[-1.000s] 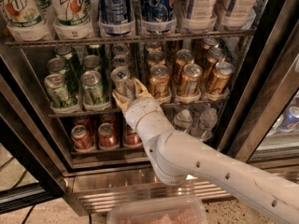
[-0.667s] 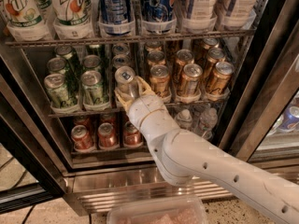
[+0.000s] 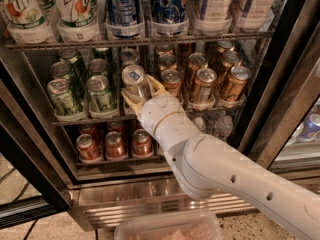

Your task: Pick redbull can from middle shelf of fridge

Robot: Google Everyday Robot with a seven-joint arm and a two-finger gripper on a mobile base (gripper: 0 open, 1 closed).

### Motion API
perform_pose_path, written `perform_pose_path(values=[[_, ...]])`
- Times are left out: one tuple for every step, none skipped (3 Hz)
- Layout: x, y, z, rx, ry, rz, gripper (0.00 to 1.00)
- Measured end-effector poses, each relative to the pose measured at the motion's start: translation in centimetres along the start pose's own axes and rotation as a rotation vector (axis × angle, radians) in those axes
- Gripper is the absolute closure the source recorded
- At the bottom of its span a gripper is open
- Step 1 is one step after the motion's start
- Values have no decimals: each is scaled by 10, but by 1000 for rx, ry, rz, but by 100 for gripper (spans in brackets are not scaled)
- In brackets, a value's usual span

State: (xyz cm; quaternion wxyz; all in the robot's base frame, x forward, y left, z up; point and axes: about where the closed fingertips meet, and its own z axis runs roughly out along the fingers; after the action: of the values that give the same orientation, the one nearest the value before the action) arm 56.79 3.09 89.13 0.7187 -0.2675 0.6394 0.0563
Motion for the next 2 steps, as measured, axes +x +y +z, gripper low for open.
perform_pose_path(values=[[-2,-15,-13,-28,43,2,100],[8,-35,-34,-66,136,41,100]])
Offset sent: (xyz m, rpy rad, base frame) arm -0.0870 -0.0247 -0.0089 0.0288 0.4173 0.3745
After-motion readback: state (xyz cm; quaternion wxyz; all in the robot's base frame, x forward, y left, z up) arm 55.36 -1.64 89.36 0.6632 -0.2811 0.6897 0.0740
